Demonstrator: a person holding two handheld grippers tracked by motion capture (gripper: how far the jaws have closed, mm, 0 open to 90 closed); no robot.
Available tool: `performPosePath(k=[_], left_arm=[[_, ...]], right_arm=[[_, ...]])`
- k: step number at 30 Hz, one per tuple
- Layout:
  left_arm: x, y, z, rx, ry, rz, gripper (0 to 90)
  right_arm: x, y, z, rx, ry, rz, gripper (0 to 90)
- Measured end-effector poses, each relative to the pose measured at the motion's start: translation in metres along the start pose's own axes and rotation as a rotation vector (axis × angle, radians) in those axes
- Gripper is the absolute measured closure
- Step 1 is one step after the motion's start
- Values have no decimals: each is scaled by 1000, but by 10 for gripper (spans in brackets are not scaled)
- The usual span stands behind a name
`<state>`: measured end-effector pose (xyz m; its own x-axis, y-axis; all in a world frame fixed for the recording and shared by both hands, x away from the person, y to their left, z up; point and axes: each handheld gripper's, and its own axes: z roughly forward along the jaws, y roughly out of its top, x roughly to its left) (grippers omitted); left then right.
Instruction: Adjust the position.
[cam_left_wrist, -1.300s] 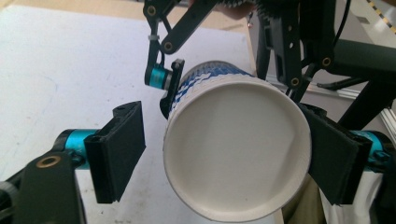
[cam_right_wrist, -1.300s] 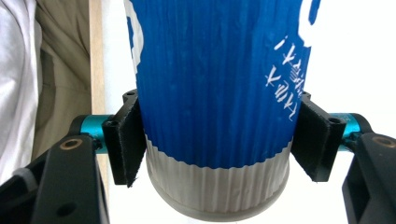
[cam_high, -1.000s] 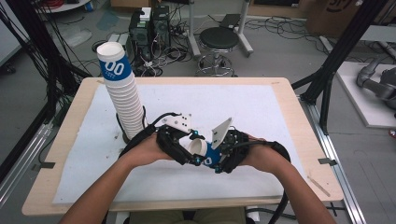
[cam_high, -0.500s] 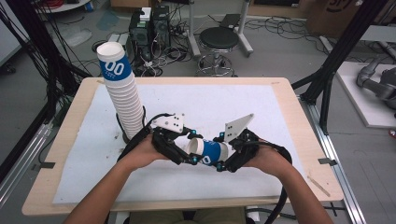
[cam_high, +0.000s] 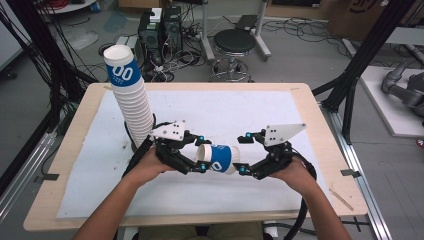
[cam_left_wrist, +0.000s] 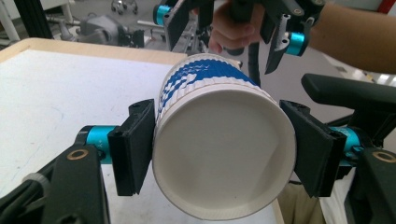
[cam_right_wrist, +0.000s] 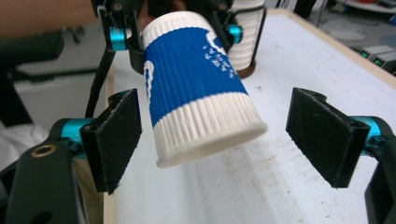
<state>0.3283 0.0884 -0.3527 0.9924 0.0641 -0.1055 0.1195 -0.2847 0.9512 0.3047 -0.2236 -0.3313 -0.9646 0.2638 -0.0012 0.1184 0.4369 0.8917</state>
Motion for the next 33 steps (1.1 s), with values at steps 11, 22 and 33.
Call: performPosePath(k=[11, 22, 33], left_arm=[[2, -14, -5, -122, 1, -30, 301], [2, -18, -4, -152, -18, -38, 301], [2, -20, 0, -166, -52, -40, 303]], right_arm=[[2, -33, -2, -125, -19, 103, 168], [1, -49, 6, -185, -5, 176, 168], [2, -53, 13, -194, 37, 189, 168]])
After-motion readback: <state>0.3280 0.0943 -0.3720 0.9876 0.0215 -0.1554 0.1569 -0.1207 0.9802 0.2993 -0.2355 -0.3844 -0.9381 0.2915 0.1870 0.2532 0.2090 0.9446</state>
